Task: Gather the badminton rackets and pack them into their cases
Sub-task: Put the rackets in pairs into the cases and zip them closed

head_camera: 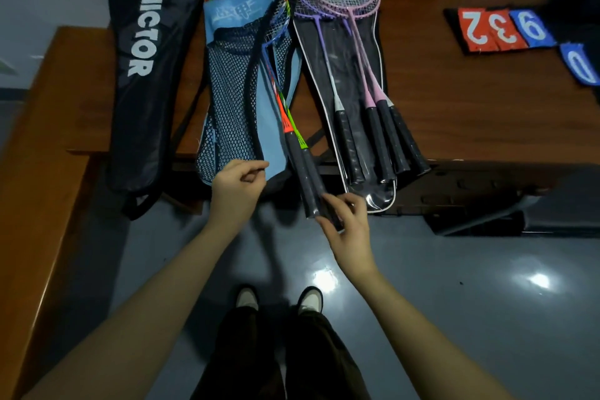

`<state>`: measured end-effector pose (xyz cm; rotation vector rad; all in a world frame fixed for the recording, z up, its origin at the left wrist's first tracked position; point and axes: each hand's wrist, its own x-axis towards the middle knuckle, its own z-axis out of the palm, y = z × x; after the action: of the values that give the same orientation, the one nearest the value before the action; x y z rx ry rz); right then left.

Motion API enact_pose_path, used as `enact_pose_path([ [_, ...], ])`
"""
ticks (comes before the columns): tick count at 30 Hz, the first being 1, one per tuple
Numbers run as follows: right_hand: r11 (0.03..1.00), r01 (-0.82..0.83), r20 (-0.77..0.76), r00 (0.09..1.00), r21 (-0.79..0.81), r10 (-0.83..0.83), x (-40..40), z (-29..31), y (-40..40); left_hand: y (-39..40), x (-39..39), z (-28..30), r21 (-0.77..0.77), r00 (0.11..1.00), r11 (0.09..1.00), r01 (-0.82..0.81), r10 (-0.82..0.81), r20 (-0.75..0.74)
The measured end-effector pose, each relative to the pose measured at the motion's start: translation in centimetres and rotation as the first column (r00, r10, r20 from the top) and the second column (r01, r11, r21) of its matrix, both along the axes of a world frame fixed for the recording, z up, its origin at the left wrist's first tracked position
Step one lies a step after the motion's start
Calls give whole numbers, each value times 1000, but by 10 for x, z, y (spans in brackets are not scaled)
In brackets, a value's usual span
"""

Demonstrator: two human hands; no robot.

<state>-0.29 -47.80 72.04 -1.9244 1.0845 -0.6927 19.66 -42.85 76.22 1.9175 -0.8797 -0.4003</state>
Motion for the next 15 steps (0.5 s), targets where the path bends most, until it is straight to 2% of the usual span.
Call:
enact_pose_path([
  [2,999,42,45,998,4,-42,13,8,-2,2,4,2,-13,996,1000,-26,24,-88],
  [6,1000,11,41,999,16,-11,36,16,-2,9,11,5,-1,982,999,-38,37,-185],
  [10,996,88,130,987,21,-90,59,32,2,12,8,11,2,953,1000,11,-9,-303],
  [15,995,101,113,988,13,-102,95,50,-9,16,8,26,-86,928,996,17,-48,-369],
])
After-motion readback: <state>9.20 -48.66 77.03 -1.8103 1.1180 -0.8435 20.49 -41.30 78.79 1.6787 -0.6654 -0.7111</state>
